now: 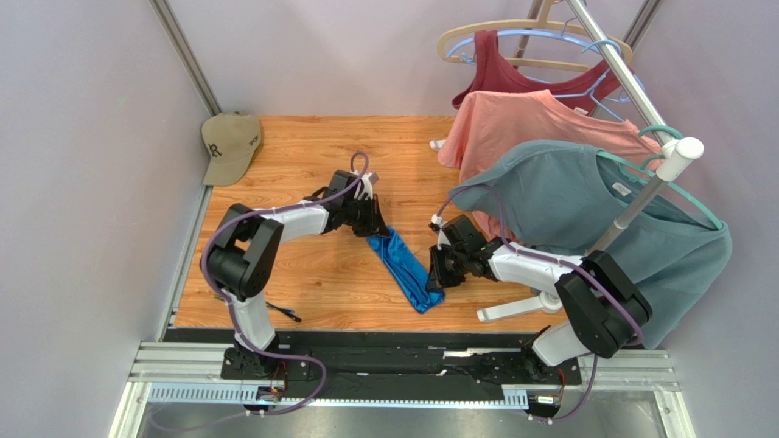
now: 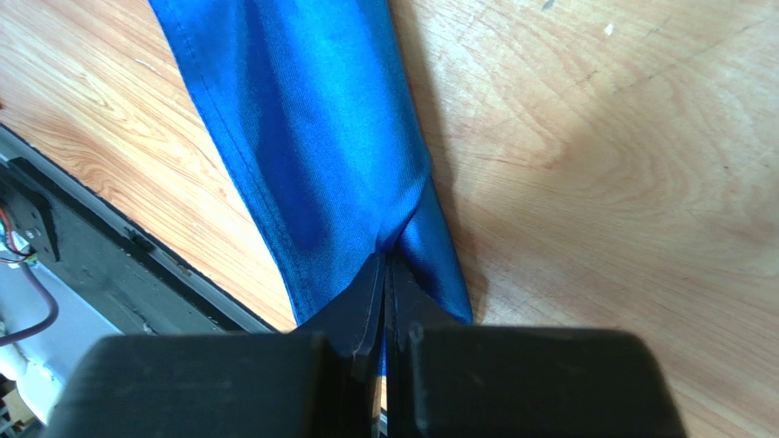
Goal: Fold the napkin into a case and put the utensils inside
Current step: Smooth out the smaller rectangle-folded napkin at the center of the board.
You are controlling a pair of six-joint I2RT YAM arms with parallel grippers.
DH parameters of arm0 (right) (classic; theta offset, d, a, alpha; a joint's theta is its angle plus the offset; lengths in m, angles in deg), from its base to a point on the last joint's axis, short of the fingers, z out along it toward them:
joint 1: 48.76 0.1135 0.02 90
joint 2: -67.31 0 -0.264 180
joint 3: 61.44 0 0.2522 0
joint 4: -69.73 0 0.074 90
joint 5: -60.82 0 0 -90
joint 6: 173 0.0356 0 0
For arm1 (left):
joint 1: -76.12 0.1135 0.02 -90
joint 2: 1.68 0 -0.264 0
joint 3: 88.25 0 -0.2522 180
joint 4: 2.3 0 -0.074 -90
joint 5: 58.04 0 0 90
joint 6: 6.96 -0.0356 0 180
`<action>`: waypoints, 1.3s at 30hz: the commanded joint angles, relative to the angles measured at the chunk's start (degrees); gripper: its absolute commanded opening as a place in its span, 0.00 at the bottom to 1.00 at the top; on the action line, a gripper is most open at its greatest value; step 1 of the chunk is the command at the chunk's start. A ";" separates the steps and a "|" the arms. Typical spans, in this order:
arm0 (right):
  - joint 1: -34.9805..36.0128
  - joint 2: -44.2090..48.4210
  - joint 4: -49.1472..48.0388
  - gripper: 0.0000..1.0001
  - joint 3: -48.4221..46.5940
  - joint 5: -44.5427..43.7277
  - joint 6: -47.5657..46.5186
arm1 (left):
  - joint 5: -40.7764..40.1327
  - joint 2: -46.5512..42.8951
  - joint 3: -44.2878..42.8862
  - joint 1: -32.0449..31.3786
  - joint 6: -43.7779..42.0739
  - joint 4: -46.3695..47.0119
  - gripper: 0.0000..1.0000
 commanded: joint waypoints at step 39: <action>1.66 3.28 -4.28 0.02 8.14 1.30 6.61 | 7.55 -0.50 7.78 -3.10 -3.59 0.62 0.05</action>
